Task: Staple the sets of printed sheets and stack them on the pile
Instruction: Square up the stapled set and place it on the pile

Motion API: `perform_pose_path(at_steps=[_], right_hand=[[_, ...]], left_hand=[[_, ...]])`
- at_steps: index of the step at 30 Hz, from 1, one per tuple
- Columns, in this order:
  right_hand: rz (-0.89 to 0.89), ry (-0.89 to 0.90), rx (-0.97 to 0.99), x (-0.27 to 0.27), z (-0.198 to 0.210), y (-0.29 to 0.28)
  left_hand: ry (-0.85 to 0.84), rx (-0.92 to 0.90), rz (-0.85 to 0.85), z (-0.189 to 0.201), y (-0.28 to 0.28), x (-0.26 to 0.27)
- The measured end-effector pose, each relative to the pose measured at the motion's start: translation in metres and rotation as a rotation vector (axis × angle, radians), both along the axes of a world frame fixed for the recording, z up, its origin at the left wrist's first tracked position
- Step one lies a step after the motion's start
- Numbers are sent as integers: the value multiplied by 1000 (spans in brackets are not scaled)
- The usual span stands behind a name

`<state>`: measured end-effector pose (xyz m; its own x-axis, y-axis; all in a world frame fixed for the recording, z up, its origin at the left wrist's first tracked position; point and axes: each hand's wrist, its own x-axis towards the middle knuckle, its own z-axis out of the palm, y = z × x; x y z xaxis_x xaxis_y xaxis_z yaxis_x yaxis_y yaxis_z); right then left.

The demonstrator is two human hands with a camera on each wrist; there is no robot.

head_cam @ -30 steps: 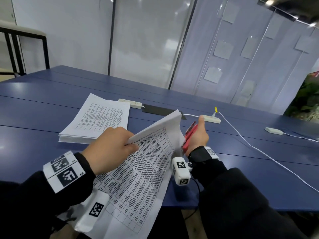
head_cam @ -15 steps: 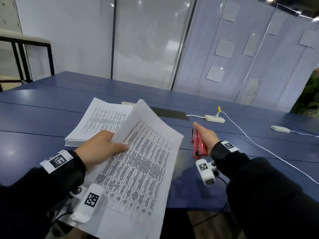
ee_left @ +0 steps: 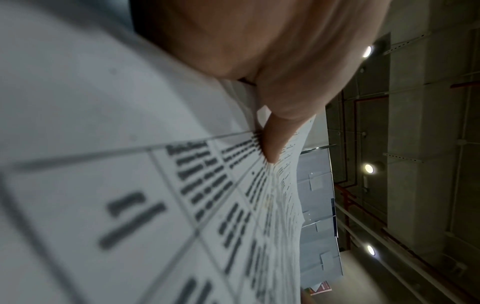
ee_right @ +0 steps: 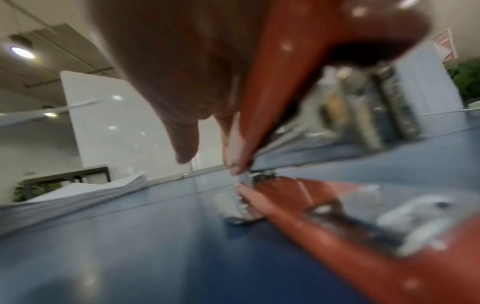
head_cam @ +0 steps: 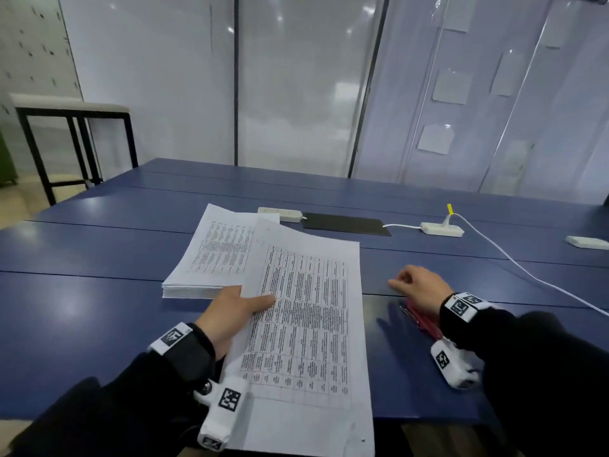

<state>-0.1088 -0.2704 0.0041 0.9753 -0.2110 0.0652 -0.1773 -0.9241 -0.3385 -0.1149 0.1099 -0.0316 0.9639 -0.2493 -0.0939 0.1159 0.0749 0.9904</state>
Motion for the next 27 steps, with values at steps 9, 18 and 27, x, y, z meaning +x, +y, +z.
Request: perform_pose_path(at_steps=[9, 18, 27], right_hand=[[127, 211, 1149, -17, 21, 130], [73, -139, 1173, 109, 59, 191], [114, 208, 740, 133, 30, 234]], left_hand=[[-89, 14, 158, 38, 8, 30], [-129, 183, 255, 63, 89, 82], [-185, 651, 362, 35, 128, 142]])
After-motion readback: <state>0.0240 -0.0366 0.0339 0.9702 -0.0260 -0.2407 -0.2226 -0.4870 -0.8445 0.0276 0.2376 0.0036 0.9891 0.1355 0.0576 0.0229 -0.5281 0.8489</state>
